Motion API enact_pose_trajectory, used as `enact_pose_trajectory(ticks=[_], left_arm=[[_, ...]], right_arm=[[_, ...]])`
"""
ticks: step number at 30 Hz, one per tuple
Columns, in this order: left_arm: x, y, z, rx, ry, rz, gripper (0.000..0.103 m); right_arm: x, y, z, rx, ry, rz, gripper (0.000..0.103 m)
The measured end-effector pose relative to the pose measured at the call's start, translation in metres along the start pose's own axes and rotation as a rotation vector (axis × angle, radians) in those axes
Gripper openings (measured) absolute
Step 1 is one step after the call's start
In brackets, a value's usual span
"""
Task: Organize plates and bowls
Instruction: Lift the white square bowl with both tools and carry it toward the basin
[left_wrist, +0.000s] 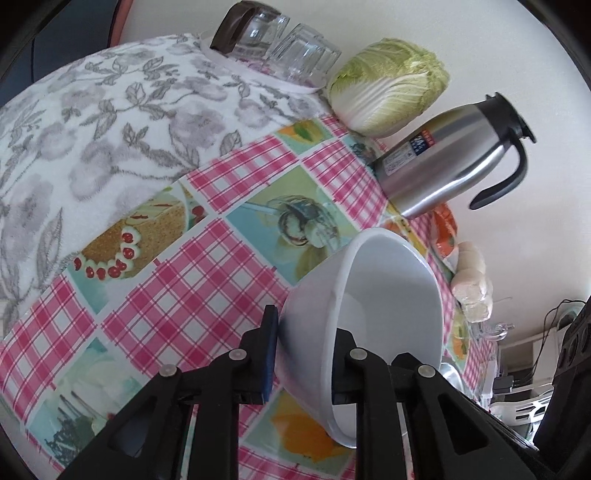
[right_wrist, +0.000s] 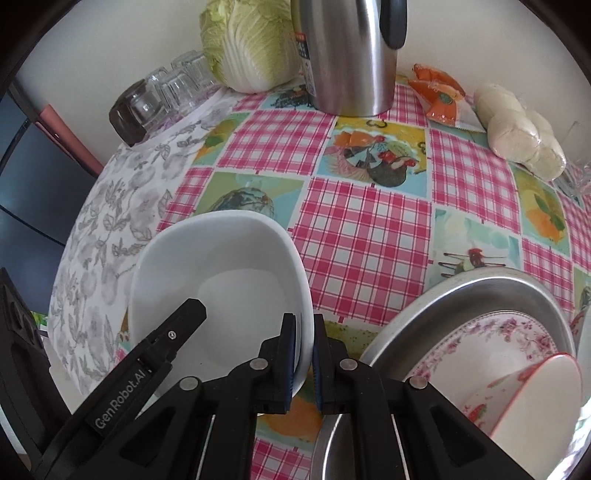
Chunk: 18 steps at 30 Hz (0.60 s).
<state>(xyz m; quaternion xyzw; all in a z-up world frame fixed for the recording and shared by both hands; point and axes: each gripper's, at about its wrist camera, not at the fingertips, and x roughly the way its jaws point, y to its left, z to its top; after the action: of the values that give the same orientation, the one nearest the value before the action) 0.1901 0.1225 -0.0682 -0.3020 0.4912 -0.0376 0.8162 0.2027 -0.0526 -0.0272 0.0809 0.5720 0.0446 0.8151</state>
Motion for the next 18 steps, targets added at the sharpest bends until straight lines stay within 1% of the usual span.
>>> enact_pose_trajectory(ticks=[3, 7, 11, 15, 18], left_arm=[[-0.017, -0.011, -0.005, 0.013, -0.026, -0.021, 0.021], [-0.044, -0.033, -0.015, 0.070, -0.068, -0.024, 0.021], [-0.065, -0.055, -0.023, 0.128, -0.109, -0.018, 0.021], [-0.079, -0.067, -0.030, 0.164, -0.122, -0.040, 0.021], [-0.086, -0.081, -0.038, 0.208, -0.131, -0.034, 0.021]], right_arm=[[-0.023, -0.002, -0.002, -0.009, -0.044, 0.005, 0.009], [-0.055, -0.006, -0.009, -0.025, -0.106, -0.009, 0.009], [-0.080, -0.021, -0.016, 0.018, -0.147, 0.026, 0.009], [-0.103, -0.031, -0.027, 0.031, -0.199, 0.042, 0.009], [-0.115, -0.043, -0.036, 0.075, -0.224, 0.061, 0.009]])
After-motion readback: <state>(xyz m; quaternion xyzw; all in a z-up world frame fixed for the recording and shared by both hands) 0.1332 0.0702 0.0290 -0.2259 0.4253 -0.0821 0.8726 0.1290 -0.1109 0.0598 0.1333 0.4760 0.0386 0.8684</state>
